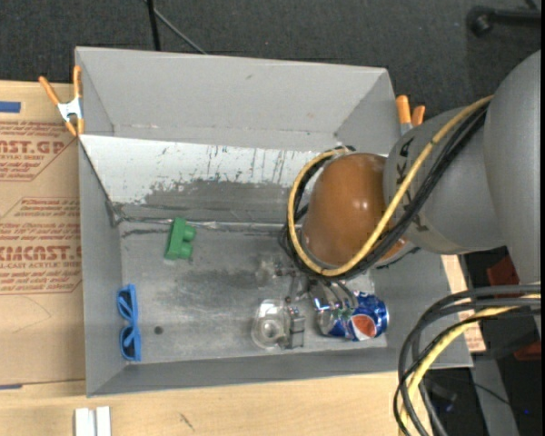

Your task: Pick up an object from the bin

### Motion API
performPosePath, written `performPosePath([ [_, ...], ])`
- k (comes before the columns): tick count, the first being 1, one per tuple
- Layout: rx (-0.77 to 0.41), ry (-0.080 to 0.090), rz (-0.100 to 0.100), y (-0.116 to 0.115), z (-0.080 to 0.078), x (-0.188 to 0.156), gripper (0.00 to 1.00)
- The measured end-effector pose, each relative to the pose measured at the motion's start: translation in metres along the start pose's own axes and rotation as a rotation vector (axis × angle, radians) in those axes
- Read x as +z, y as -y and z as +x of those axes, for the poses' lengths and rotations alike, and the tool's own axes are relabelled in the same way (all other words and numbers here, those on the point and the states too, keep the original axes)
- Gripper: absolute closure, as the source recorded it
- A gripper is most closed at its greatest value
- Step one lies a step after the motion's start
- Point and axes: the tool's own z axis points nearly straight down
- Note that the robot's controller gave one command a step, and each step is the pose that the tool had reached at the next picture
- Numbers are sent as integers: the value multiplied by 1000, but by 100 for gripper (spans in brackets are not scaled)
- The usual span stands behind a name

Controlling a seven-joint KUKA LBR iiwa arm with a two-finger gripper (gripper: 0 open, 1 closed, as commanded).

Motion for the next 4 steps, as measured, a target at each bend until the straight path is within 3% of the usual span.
performPosePath([
  [1, -78, -2, 4, 104, 20, 1, 0],
  [2, -28, -4, 1, 148, 21, 32, 0],
  [3, -28, -4, 0, 147, 21, 33, 0],
  [4, -28, -2, 0, 147, 20, 32, 100],
])
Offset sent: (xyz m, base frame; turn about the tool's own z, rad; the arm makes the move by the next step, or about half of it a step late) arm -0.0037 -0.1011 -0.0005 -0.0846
